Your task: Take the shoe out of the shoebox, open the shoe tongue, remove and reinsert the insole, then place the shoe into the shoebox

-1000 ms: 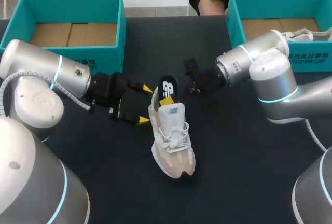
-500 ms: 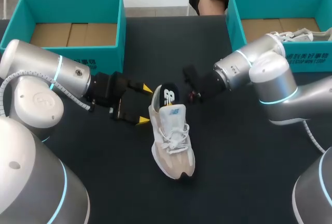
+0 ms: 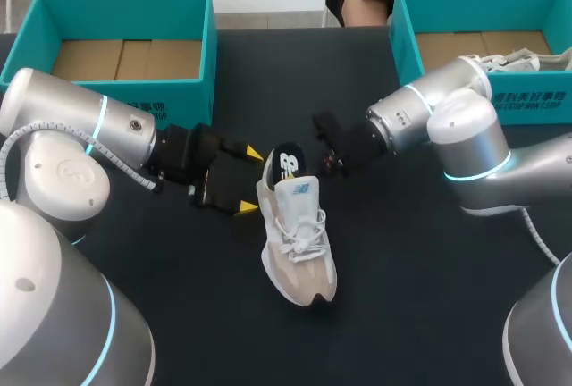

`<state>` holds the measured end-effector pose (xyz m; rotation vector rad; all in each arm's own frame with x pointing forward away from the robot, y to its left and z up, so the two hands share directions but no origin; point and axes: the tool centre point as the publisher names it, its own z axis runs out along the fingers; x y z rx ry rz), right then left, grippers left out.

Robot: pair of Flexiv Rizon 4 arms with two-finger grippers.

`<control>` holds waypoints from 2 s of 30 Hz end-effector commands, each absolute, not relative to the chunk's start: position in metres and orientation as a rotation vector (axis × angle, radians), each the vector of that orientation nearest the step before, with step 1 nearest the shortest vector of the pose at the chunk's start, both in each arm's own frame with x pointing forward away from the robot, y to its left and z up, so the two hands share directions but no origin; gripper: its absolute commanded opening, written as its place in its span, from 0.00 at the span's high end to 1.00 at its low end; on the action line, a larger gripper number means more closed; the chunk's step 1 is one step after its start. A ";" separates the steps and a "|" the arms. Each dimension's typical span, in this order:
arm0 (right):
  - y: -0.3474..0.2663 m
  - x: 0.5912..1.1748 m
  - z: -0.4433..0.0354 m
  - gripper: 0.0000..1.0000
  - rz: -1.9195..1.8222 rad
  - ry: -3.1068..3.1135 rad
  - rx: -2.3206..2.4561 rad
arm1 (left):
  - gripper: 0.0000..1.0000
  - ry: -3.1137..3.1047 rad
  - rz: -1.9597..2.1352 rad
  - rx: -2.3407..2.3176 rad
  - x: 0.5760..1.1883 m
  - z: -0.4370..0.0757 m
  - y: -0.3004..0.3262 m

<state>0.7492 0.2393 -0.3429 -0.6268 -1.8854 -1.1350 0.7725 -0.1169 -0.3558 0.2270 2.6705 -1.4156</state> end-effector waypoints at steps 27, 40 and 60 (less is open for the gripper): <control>0.239 0.768 -0.338 1.00 -1.126 -1.938 -0.592 | 0.00 2.674 -1.413 0.227 0.773 -0.356 -0.118; 0.243 0.748 -0.345 0.98 -1.122 -1.892 -0.629 | 0.00 2.674 -1.413 0.227 0.773 -0.356 -0.118; 0.249 0.766 -0.312 0.59 -1.101 -2.004 -0.577 | 0.00 2.674 -1.413 0.227 0.773 -0.356 -0.118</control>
